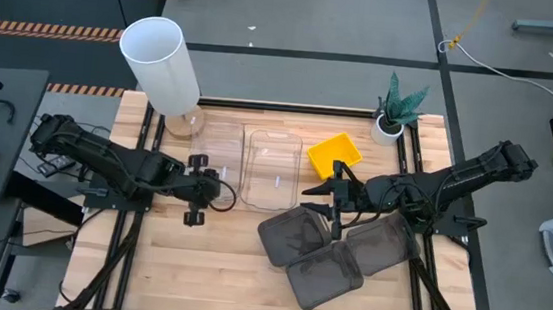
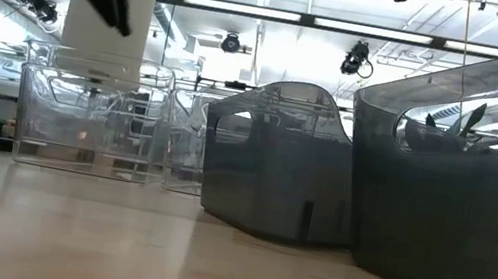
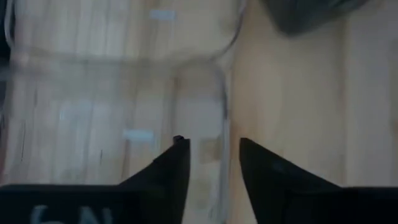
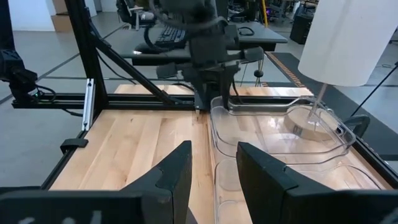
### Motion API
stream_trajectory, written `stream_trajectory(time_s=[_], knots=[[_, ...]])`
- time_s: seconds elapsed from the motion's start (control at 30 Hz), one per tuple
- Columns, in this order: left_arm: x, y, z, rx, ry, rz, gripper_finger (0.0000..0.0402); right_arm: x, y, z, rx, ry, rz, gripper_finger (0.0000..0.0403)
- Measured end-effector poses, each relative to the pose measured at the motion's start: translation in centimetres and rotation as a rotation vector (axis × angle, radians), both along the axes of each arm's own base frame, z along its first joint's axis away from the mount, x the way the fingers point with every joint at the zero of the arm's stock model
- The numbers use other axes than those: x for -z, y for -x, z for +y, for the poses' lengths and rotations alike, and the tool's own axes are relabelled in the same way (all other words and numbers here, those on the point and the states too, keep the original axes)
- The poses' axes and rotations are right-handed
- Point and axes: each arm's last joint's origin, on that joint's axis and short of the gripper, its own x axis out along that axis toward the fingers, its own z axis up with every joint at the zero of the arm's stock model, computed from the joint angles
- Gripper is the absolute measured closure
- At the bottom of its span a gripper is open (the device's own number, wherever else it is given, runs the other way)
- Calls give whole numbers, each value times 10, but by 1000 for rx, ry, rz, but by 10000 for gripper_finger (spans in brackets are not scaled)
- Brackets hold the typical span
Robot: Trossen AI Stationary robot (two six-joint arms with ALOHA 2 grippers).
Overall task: Stack baskets by color
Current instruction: Stack the right transparent bin on top of the left transparent bin
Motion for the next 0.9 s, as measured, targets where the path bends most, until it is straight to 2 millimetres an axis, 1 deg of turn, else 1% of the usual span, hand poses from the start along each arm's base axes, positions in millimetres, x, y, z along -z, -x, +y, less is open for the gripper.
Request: stream_trajectory(time_s=[0.13,0.23,0.33,0.43,0.6,0.7,0.9], knots=[[-10,-11,-8,61,14,-137,215,0,0,0,0,0,0,271],[-17,-21,-15,75,35,-268,200,0,0,0,0,0,0,271],[-22,-32,-16,-5,19,-392,195,0,0,0,0,0,1,271],[-29,-41,-9,-114,65,-511,198,0,0,0,0,0,1,271],[-23,-49,7,-165,193,-480,215,0,0,0,0,0,-1,271],[-13,-55,13,-173,263,-409,222,-1,0,0,0,-2,-9,271],[7,-70,12,-146,343,-318,219,-2,-1,-1,10,7,-19,271]])
